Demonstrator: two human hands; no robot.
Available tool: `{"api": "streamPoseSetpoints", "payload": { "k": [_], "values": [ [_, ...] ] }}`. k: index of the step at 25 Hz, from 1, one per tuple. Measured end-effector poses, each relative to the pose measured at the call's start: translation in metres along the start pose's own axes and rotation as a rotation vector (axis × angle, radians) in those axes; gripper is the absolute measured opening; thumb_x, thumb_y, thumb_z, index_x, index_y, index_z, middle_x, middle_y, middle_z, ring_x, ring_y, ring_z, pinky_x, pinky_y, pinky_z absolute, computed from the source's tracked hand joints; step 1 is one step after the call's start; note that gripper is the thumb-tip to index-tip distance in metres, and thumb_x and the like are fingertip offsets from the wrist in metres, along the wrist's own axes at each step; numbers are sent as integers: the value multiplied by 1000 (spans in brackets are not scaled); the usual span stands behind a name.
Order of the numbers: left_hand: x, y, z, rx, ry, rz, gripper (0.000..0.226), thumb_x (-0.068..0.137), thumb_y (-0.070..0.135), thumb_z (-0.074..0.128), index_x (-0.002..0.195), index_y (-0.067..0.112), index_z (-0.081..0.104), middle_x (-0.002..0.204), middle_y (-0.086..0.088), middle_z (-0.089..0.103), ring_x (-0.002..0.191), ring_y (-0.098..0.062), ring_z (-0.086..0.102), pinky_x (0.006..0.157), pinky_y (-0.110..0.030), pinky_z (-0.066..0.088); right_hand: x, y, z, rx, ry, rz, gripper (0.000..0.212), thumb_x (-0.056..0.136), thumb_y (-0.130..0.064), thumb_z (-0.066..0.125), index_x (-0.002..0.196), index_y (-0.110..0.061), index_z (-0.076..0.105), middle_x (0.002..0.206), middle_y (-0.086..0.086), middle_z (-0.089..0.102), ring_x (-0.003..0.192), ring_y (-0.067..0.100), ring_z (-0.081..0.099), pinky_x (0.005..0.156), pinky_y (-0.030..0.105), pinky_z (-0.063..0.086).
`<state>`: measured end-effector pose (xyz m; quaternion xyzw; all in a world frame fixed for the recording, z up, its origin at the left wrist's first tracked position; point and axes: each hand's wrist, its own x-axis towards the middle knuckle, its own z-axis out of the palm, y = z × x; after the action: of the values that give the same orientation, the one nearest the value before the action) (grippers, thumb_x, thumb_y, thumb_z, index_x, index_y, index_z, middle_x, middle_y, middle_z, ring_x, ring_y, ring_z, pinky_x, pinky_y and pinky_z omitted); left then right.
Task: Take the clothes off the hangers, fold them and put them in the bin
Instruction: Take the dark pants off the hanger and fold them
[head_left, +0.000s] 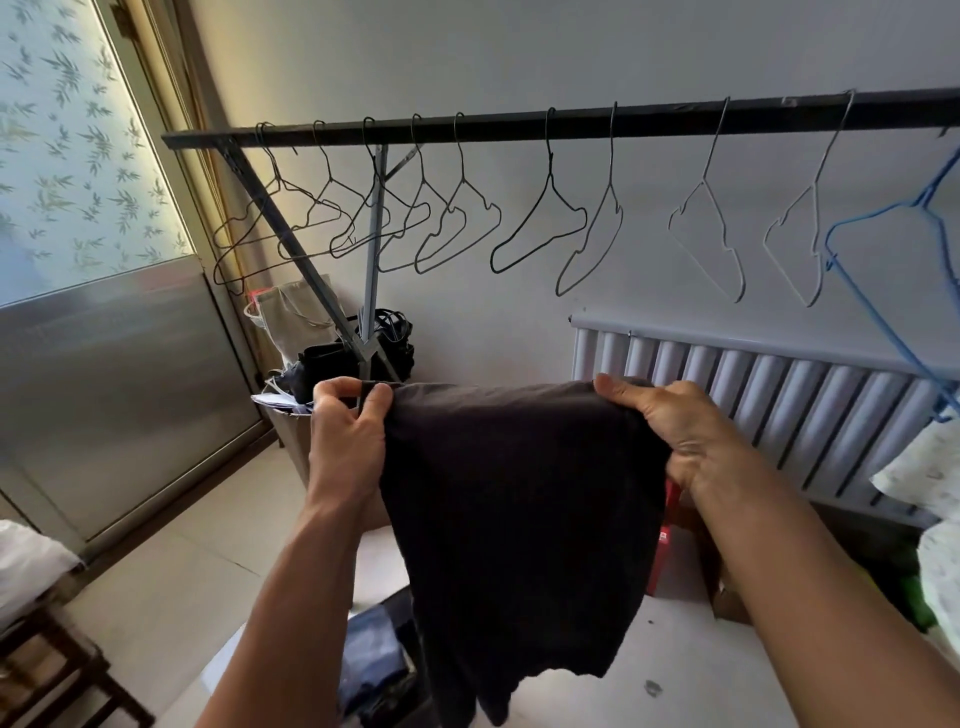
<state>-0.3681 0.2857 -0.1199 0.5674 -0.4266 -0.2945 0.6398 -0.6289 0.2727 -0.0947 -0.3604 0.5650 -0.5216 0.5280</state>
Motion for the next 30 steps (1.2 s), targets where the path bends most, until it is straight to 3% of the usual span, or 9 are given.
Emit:
{"api": "streamPoseSetpoints", "payload": {
  "k": [4, 8, 11, 14, 18, 21, 24, 28, 30],
  "values": [
    [-3, 6, 1, -254, -80, -115, 21, 99, 10, 53, 114, 22, 59, 79, 0, 58, 66, -11, 55, 62, -27, 53, 3, 3, -8, 144, -160, -27, 92, 61, -21, 82, 142, -7, 41, 137, 21, 51, 112, 34, 59, 71, 39, 57],
    [-2, 21, -7, -465, -288, -209, 40, 87, -12, 56, 120, 10, 61, 92, -9, 66, 70, -13, 69, 61, -24, 59, -1, 7, -13, -67, -340, -160, 55, 79, 15, 61, 129, -9, 56, 115, 14, 63, 104, 29, 65, 80, 31, 57],
    [5, 25, -15, -16, -359, -9, 59, 80, -17, 63, 131, 12, 55, 106, -3, 61, 91, -14, 66, 71, -15, 56, 1, 9, -11, -336, -241, -312, 39, 84, 13, 60, 112, -15, 65, 105, 5, 68, 102, 18, 65, 83, 26, 55],
    [15, 21, -21, 578, -321, 257, 46, 85, 6, 70, 128, 19, 58, 110, 2, 63, 105, -13, 57, 83, -15, 45, 4, 6, -9, -572, -152, -452, 26, 90, 0, 61, 107, -20, 65, 97, -4, 67, 94, 10, 64, 74, 16, 51],
    [19, 15, -24, 706, -292, 400, 13, 89, 23, 68, 101, 19, 70, 96, 0, 58, 90, -15, 56, 74, -24, 40, 9, 3, -13, -684, -16, -609, 8, 91, -12, 64, 96, -17, 68, 97, 0, 64, 92, 15, 63, 77, 23, 51],
    [20, 17, -29, 310, -289, 236, 11, 82, 22, 71, 91, 15, 72, 104, 0, 59, 89, -7, 58, 72, -15, 44, 9, -4, -20, -525, -19, -640, 13, 84, -18, 72, 96, -18, 68, 110, -1, 61, 100, 16, 60, 77, 18, 46],
    [19, 21, -28, -224, -378, -20, 28, 74, 28, 68, 97, 11, 70, 90, 1, 74, 85, -12, 69, 73, -21, 56, 0, -13, -14, -204, -173, -563, 10, 87, -26, 66, 94, -20, 69, 93, -4, 72, 94, 18, 69, 78, 27, 54],
    [25, 20, -17, -451, -323, -74, 30, 74, 31, 68, 95, 9, 68, 80, -1, 74, 74, -12, 70, 67, -24, 60, -3, -20, 3, -141, -147, -625, 11, 93, -34, 60, 95, -25, 66, 91, -7, 72, 92, 15, 69, 78, 35, 56],
    [29, 13, -20, -598, -368, -125, 53, 63, 42, 82, 102, 9, 67, 91, -5, 74, 82, -17, 71, 73, -31, 61, -2, -22, 12, -88, -127, -632, 10, 95, -31, 58, 96, -24, 64, 91, -7, 71, 91, 12, 68, 77, 32, 56]
  ]
}}
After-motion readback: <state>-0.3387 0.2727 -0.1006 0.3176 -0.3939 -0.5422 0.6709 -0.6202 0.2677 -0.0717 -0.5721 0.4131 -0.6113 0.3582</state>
